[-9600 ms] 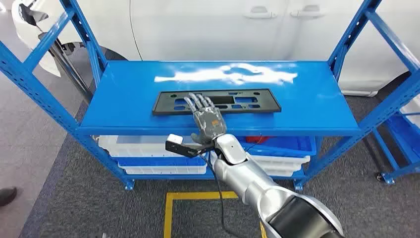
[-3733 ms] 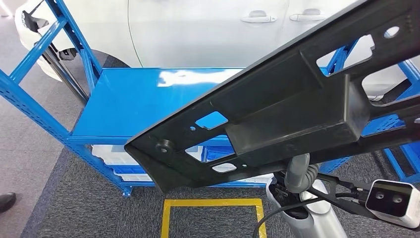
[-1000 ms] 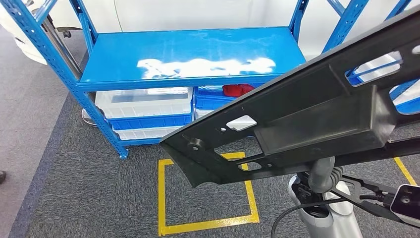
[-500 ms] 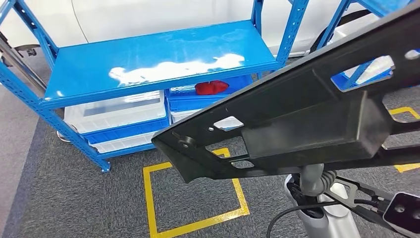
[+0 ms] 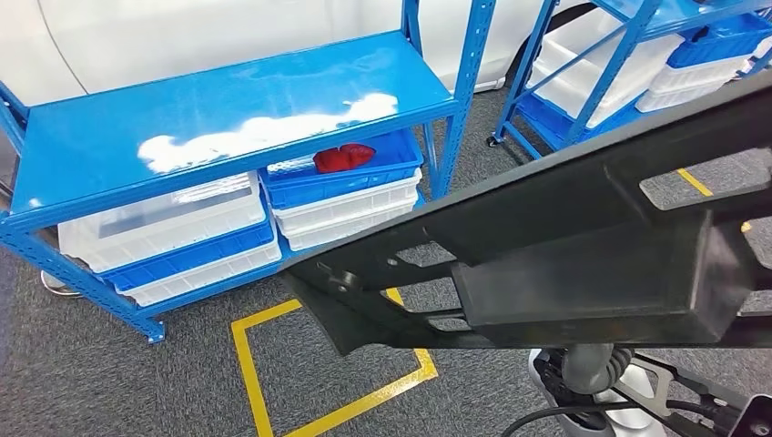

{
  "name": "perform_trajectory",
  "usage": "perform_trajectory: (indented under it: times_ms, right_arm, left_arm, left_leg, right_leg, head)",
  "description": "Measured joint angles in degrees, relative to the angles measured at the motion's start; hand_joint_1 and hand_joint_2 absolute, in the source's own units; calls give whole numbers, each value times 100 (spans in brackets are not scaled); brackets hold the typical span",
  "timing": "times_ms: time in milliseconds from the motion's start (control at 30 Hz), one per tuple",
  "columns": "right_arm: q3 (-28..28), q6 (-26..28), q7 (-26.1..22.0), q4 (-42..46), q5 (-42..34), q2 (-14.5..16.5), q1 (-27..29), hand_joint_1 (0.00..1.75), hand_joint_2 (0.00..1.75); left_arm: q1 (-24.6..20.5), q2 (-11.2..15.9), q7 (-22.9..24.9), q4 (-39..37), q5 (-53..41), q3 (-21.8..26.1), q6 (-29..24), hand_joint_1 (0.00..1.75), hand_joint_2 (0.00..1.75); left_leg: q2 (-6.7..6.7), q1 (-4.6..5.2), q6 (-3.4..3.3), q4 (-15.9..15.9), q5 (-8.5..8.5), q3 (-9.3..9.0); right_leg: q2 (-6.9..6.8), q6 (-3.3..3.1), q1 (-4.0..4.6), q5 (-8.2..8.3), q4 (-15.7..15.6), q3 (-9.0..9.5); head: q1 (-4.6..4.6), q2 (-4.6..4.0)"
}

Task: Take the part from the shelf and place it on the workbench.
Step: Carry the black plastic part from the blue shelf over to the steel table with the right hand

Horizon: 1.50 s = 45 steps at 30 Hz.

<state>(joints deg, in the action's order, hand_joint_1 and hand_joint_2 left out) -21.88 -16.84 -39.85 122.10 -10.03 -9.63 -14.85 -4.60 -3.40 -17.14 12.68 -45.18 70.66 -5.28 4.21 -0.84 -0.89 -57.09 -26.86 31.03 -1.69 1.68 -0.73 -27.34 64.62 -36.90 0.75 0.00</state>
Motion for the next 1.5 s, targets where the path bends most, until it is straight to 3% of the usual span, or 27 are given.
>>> perform_trajectory:
  times_ms: [67,100,167,233,300,367,400,433,467,533,600,667,700,733,800,867,900,933,1000,1067,1100,1200,1267,1333,1400,1433,1500]
  right_arm:
    - [197,-357,-2,21,-145,-44,48,175,175]
    - [299,-465,-2,24,-169,-49,53,175,175]
    - [410,-419,-2,31,-147,-50,42,175,175]
    - [396,-179,-2,56,-65,-54,9,175,175]
    - [341,13,-2,96,26,-57,-17,175,175]
    - [297,66,-2,120,70,-57,-19,175,175]
    - [279,60,-2,125,84,-56,-18,175,175]
    - [262,52,-1,126,103,-50,-18,175,175]
    - [249,43,-1,126,121,-34,-20,175,175]
    - [239,17,0,121,139,29,-27,175,175]
    - [237,-46,0,110,132,104,-35,175,175]
    - [234,-100,1,102,123,152,-38,175,175]
    - [234,-114,0,100,120,167,-38,175,175]
    - [234,-123,1,98,118,176,-45,175,175]
    - [234,-132,1,89,115,189,-59,175,175]
    - [234,-133,1,73,113,205,-62,175,175]
    - [234,-133,1,65,113,214,-59,175,175]
    - [234,-134,1,59,113,219,-58,175,175]
    - [234,-156,1,54,114,230,-59,175,175]
    - [243,-251,1,52,123,271,-61,175,175]
    - [255,-331,1,52,131,312,-57,175,175]
    - [321,-540,1,57,184,476,-17,175,175]
    - [367,-541,1,69,265,599,11,175,175]
    - [385,-485,1,75,327,718,34,175,175]
    - [385,-442,1,62,314,784,47,175,175]
    - [385,-431,1,45,279,797,43,175,175]
    - [385,-399,1,-7,199,819,17,175,175]
  left_arm:
    - [6,-15,-58,-1,-25,-16,-3,0,175]
    - [6,-17,-89,-2,-43,-25,4,0,175]
    - [-12,-18,-125,-2,-99,-51,30,0,175]
    - [-39,-13,-113,-1,-176,-84,49,0,175]
    - [-44,-8,-50,-2,-240,-114,46,0,175]
    - [-23,-5,38,-2,-274,-142,23,0,175]
    - [-16,-2,71,-2,-280,-150,12,0,175]
    - [-14,3,92,-2,-280,-157,5,0,175]
    - [-18,13,103,-2,-276,-161,8,0,175]
    - [-28,41,93,-2,-253,-162,33,0,175]
    - [-31,70,70,-2,-218,-161,62,0,175]
    - [-40,88,45,-2,-190,-160,83,0,175]
    - [-50,95,33,-2,-180,-158,91,0,175]
    - [-58,100,24,-2,-172,-158,97,0,175]
    - [-62,102,14,-2,-167,-157,104,0,175]
    - [-50,104,11,-2,-164,-156,104,0,175]
    - [-48,106,11,-2,-164,-156,106,0,175]
    - [-50,106,11,-2,-163,-156,108,0,175]
    - [-60,106,4,-2,-163,-157,121,0,175]
    - [-67,109,-35,-2,-163,-157,142,0,175]
    - [-68,114,-67,-2,-162,-157,150,0,175]
    - [-86,134,-141,-2,-167,-157,146,0,175]
    - [-96,168,-135,-2,-202,-158,154,0,175]
    - [-78,243,-96,-2,-232,-160,178,0,175]
    - [-56,340,-67,-2,-232,-158,215,0,175]
    - [-54,384,-69,-2,-229,-158,238,0,175]
    - [-63,439,-87,-2,-223,-157,274,0,175]
  left_leg:
    - [96,26,52,-10,-24,-16]
    - [143,38,83,-10,-31,-23]
    - [223,41,151,-5,-45,-40]
    - [29,23,211,-170,-191,10]
    - [-280,4,243,-778,-552,265]
    - [-370,1,255,-1521,-848,611]
    - [-378,2,255,-1689,-853,697]
    - [-389,2,246,-1615,-731,674]
    - [-425,2,228,-1323,-519,548]
    - [-697,-10,175,-500,-124,196]
    - [-916,-15,143,-75,-19,21]
    - [-842,-11,113,-19,-19,-1]
    - [-769,-17,85,10,3,-13]
    - [-689,-26,49,41,26,-26]
    - [-520,-29,2,80,49,-42]
    - [-347,-20,-11,78,39,-40]
    - [-260,-19,-8,74,30,-42]
    - [-178,-20,2,68,17,-47]
    - [-39,-23,40,48,-22,-74]
    - [67,4,105,21,-77,-101]
    - [116,22,140,12,-99,-115]
    - [219,20,240,18,-145,-162]
    - [8,-14,288,-217,-339,-87]
    - [-286,-29,302,-925,-720,233]
    - [-378,-26,301,-1616,-939,592]
    - [-389,-25,292,-1686,-877,656]
    - [-475,-25,250,-1141,-449,468]
  right_leg:
    - [-162,-73,45,164,-588,305]
    - [-181,-110,69,163,-664,330]
    - [-50,-176,67,193,-670,308]
    - [63,-252,35,232,-713,312]
    - [170,-307,24,259,-736,311]
    - [310,-330,39,268,-731,296]
    - [389,-334,47,271,-726,293]
    - [471,-335,51,272,-718,295]
    - [551,-332,53,271,-709,300]
    - [696,-311,55,268,-678,291]
    - [829,-250,39,283,-655,240]
    - [963,-165,18,319,-661,186]
    - [919,-132,18,310,-640,162]
    - [790,-103,28,249,-548,111]
    - [408,-59,35,-64,3,-154]
    - [243,-11,4,-403,811,-550]
    - [220,9,-17,-447,1037,-662]
    - [199,25,-37,-377,1029,-654]
    - [68,34,-59,-10,334,-276]
    - [-140,-22,-24,217,-395,113]
    - [-193,-66,-4,242,-561,192]
    - [-45,-195,21,234,-606,179]
    - [69,-277,7,253,-643,198]
    - [196,-340,10,264,-657,204]
    - [351,-366,36,266,-651,201]
    - [432,-370,47,266,-645,204]
    - [593,-366,56,263,-625,213]
  head:
    - [-4,0]
    - [-5,0]
    - [-7,0]
    - [-11,0]
    - [-22,0]
    - [-32,0]
    - [-33,0]
    - [-34,0]
    - [-34,0]
    - [-30,0]
    - [-29,0]
    - [-32,0]
    - [-27,0]
    - [-16,0]
    - [8,0]
    - [19,0]
    - [19,0]
    - [20,0]
    - [22,0]
    - [18,0]
    - [15,0]
    - [7,0]
    - [-2,0]
    - [-19,0]
    - [-26,0]
    - [-25,0]
    - [-26,0]
